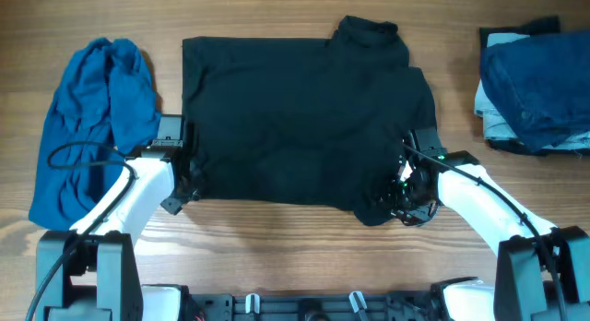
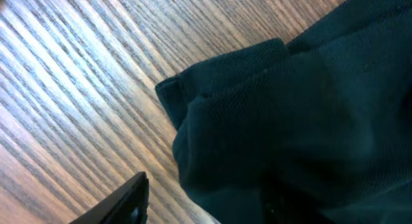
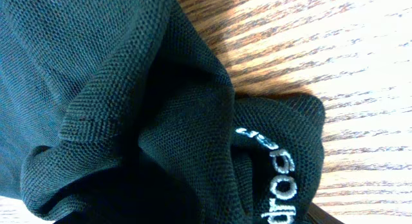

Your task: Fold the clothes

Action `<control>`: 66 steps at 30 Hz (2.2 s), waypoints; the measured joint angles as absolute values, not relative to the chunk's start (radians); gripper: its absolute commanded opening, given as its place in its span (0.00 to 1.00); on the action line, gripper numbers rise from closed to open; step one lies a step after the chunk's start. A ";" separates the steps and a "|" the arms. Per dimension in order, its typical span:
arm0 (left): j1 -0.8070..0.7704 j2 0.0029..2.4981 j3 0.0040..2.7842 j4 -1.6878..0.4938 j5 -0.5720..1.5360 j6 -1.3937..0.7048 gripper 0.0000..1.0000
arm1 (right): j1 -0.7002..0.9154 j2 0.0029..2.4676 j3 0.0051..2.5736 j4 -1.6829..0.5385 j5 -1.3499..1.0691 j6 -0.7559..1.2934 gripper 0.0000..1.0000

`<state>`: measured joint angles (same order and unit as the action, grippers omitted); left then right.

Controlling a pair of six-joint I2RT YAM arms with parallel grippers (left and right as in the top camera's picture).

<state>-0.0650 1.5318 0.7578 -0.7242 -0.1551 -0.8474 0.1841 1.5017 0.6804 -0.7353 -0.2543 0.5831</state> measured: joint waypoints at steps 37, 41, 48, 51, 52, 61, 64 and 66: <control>-0.066 1.046 0.712 -0.881 -0.159 -0.835 0.04 | 0.152 1.300 0.996 -1.217 -0.151 0.580 0.04; -0.066 0.995 0.712 -0.928 -0.159 -0.831 0.04 | 0.117 1.254 0.996 -1.267 -0.152 0.580 0.04; -0.066 0.995 0.712 -0.944 -0.150 -0.828 0.04 | 0.084 1.138 0.996 -1.267 -0.152 0.580 0.04; -0.066 0.997 0.712 -0.904 -0.152 -0.827 0.04 | 0.084 1.139 0.996 -1.171 -0.152 0.575 0.04; -0.066 0.999 0.712 -0.887 -0.152 -0.827 0.04 | 0.084 1.148 0.996 -1.136 -0.152 0.571 0.04; -0.066 1.138 0.712 -0.738 -0.168 -0.827 0.04 | 0.084 1.392 0.997 -0.952 -0.152 0.534 0.04; -0.066 1.208 0.712 -0.693 -0.184 -0.827 0.04 | 0.084 1.481 0.997 -0.909 -0.152 0.521 0.04; -0.066 1.250 0.712 -0.664 -0.196 -0.827 0.04 | 0.084 1.517 0.997 -0.880 -0.152 0.517 0.04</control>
<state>-0.0662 1.2495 0.7120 -0.6636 -0.1963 -0.8272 0.0841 1.5166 0.9966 -0.8803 -0.1516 0.5171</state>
